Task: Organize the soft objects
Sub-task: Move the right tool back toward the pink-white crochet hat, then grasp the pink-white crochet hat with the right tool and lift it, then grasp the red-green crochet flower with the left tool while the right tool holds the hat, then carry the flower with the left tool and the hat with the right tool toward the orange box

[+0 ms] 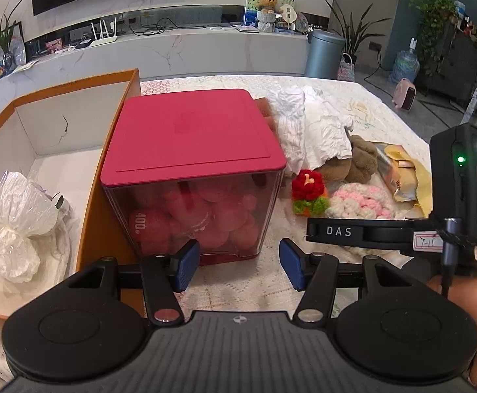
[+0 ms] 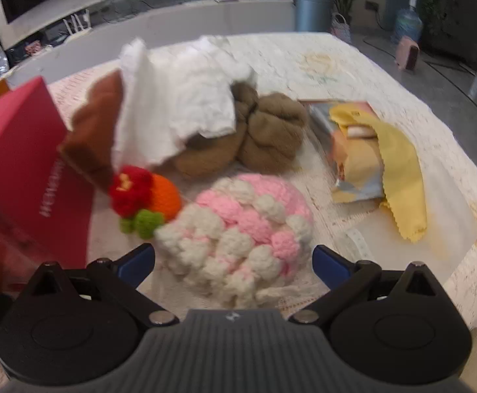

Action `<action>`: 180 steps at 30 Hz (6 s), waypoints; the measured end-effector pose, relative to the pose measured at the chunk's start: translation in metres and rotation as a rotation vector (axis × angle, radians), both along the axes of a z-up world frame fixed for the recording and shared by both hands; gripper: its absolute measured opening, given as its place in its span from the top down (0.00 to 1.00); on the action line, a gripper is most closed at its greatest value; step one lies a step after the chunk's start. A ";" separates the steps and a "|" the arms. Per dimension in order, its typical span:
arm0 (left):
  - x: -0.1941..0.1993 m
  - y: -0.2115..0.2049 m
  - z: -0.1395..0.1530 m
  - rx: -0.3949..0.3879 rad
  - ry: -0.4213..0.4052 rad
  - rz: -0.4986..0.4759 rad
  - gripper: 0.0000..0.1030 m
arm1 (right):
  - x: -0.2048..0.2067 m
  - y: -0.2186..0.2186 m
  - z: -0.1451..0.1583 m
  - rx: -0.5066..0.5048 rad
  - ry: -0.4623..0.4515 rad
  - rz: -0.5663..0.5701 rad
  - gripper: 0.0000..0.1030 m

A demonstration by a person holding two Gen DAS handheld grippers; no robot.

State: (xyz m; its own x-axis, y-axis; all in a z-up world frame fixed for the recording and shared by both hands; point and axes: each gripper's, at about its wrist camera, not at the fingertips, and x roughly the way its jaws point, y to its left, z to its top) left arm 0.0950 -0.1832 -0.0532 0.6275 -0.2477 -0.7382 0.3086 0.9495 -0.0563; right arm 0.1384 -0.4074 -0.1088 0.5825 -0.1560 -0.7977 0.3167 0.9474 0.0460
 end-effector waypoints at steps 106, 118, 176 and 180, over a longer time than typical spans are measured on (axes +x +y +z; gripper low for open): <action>-0.001 -0.109 -0.056 0.040 -0.203 0.179 0.56 | -0.090 -0.069 0.073 -0.194 0.000 -0.100 0.43; 0.020 -0.123 -0.056 0.056 -0.192 0.125 0.46 | -0.099 -0.063 0.080 -0.177 -0.018 -0.061 0.42; 0.053 0.189 0.006 -0.415 0.090 0.127 0.57 | -0.054 0.177 0.141 0.049 -0.441 0.354 0.41; 0.051 0.181 0.005 -0.374 0.091 0.121 0.56 | -0.055 0.182 0.139 0.063 -0.435 0.380 0.41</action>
State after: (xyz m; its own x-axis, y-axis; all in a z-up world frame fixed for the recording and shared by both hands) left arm 0.1459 -0.0017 -0.0483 0.6049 -0.4381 -0.6650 0.1733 0.8875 -0.4270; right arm 0.0830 -0.2249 0.0305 0.8645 0.1681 -0.4737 -0.1056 0.9821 0.1558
